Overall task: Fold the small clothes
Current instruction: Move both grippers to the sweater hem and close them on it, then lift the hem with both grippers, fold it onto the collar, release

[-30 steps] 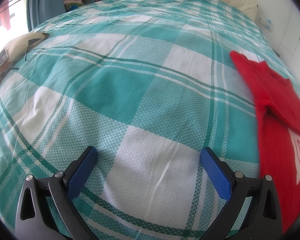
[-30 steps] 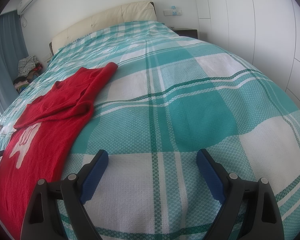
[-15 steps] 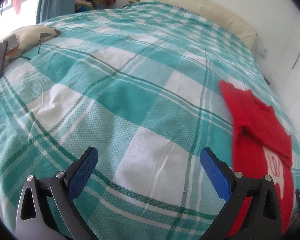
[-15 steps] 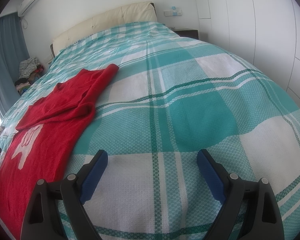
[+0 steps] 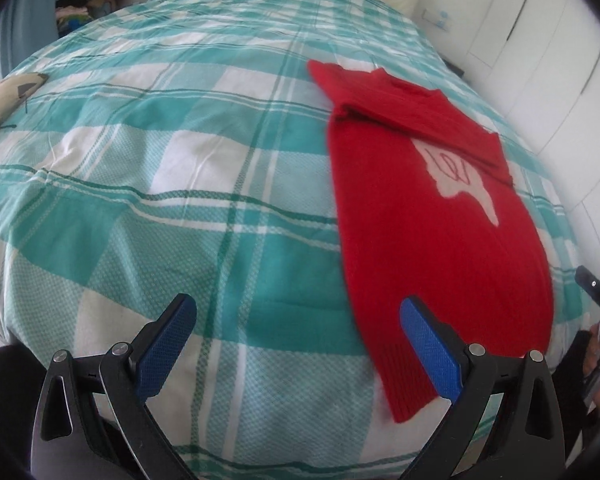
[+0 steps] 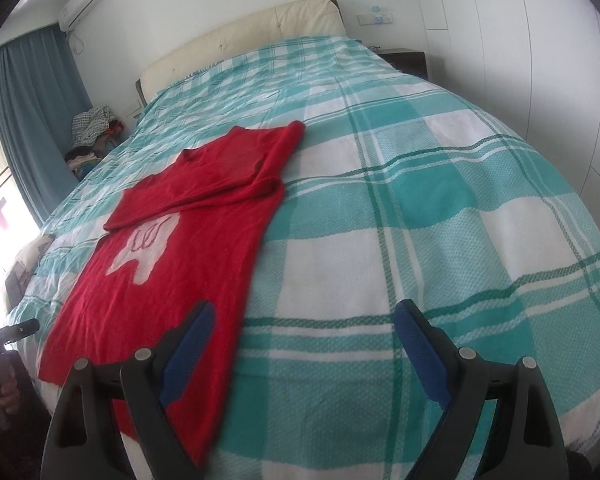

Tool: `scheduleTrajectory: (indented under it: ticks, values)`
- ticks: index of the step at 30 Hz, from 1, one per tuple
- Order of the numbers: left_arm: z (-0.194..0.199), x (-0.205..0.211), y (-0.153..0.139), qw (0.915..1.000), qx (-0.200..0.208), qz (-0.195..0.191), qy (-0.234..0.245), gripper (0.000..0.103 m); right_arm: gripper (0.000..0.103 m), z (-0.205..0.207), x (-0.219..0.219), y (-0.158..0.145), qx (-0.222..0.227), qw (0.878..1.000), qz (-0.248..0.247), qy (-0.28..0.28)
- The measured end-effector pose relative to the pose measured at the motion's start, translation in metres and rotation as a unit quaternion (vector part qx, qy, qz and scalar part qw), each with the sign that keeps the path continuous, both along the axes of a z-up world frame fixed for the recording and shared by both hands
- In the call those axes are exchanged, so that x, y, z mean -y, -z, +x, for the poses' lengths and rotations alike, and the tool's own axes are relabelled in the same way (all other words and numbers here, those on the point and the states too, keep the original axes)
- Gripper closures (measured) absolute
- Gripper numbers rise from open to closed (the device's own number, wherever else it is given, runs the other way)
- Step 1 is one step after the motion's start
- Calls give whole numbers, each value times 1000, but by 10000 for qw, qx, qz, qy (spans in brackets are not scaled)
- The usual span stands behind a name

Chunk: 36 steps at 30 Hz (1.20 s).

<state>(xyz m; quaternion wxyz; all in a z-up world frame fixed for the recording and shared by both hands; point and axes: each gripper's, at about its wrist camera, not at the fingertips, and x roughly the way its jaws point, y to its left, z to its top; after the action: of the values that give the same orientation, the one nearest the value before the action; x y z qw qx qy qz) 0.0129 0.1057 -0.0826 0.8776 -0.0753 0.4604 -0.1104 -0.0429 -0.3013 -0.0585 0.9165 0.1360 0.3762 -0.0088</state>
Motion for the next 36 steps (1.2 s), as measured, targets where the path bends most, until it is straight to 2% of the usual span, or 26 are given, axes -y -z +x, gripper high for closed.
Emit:
scheduleTrajectory:
  ticks: [5,8,11,13,15,16,20,22,23,24,25,26,31,33,36]
  values:
    - [-14,12,6,9996,-115,13,242,1,13,-17,-22,7,-555,9980,18,-285]
    - [-18,18,12,9988,-218,-178,395,2,13,-21,-29,17,-881,9947,320,-413]
    - [-22,28,13,9983,-169,-47,547,3,13,-24,-39,23,-1020,9907,634,-635]
    - [-23,28,13,9984,-163,-83,529,7,13,-22,-44,29,-1146,9879,750,-725]
    - [-24,25,13,9984,-194,-219,476,18,16,-20,-48,37,-1325,9844,872,-767]
    - [-25,25,12,9983,-200,-270,466,20,18,-19,-51,41,-1408,9819,968,-823]
    - [-26,26,10,9975,-225,-343,579,31,35,-18,-67,51,-1577,9766,1007,-1058]
    - [-24,30,13,9976,-294,-193,597,43,44,-17,-69,55,-1562,9773,1047,-974]
    - [-24,32,14,9975,-329,-104,614,57,58,-15,-70,59,-1605,9758,1123,-968]
    - [-24,34,15,9972,-361,-54,659,79,81,-14,-72,62,-1627,9754,1115,-986]
    - [-24,34,14,9966,-403,-72,715,92,95,-13,-75,63,-1649,9754,1053,-1017]
    - [-25,32,12,9966,-410,-100,710,96,98,-13,-75,62,-1643,9757,1041,-1013]
    - [-18,21,-9,9951,-408,-637,630,99,99,-16,-60,36,-1292,9796,1279,-855]
    - [-6,19,-19,9920,-287,-1024,683,101,99,-10,-51,21,-1047,9813,1397,-811]
    - [24,24,-39,9895,-44,-1281,675,101,99,15,-42,1,-658,9854,1374,-764]
